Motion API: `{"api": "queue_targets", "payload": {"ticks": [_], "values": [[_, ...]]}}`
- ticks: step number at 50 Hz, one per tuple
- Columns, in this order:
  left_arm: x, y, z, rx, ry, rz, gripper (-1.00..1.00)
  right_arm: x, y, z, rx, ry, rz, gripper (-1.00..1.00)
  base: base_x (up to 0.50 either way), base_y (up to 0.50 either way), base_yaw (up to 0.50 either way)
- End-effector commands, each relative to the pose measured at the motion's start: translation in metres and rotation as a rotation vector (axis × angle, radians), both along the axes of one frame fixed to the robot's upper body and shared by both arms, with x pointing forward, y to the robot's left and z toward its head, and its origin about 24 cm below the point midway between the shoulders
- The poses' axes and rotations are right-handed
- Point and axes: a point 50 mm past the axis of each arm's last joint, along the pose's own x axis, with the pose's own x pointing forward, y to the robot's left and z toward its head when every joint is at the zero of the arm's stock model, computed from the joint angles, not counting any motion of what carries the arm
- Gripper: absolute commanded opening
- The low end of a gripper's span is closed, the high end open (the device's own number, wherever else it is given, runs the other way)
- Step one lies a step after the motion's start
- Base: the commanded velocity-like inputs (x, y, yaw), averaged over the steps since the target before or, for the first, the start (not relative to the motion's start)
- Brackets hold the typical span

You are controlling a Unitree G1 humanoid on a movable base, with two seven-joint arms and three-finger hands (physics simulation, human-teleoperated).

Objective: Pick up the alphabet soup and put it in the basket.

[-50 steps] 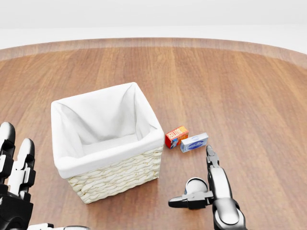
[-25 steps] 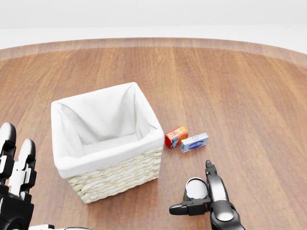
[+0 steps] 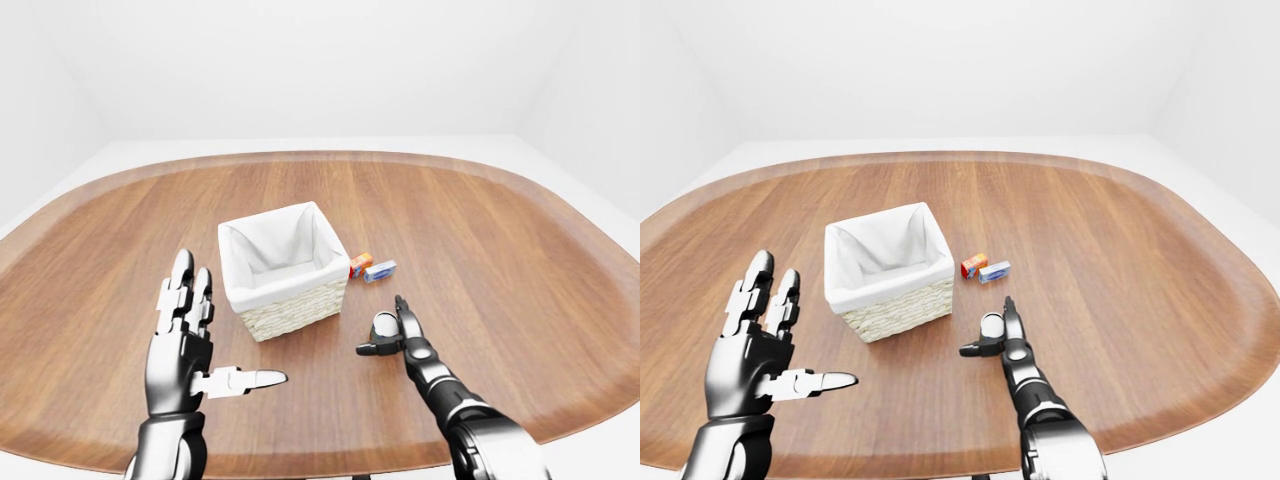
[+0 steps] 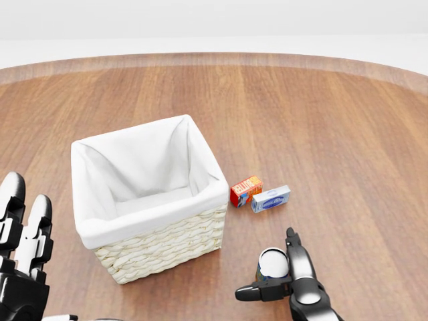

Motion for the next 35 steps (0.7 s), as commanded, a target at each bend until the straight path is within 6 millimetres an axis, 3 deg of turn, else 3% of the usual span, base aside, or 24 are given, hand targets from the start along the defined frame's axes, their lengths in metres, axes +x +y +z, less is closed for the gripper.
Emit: {"api": "queue_targets", "payload": {"ticks": [1, 19, 24, 35], "values": [[0.0006, -0.0013, -0.0008, 0.003, 0.001, -0.004, 1.00, -0.0024, 0.0050, -0.0036, 0.003, 0.027, 0.014, 1.00, 0.00, 0.00, 0.00], [-0.0012, -0.0024, -0.0005, 0.006, -0.001, -0.008, 1.00, 0.0007, 0.0092, -0.0015, -0.010, 0.025, 0.020, 1.00, 0.00, 0.00, 0.00], [-0.0015, -0.0024, -0.0003, 0.007, -0.001, -0.009, 1.00, 0.0045, 0.0000, 0.0050, -0.189, -0.030, -0.059, 1.00, 0.00, 0.00, 0.00], [-0.0031, -0.0024, 0.0007, 0.005, -0.004, -0.012, 1.00, 0.0048, 0.0018, 0.0056, -0.217, -0.037, -0.057, 1.00, 0.00, 0.00, 0.00]]}}
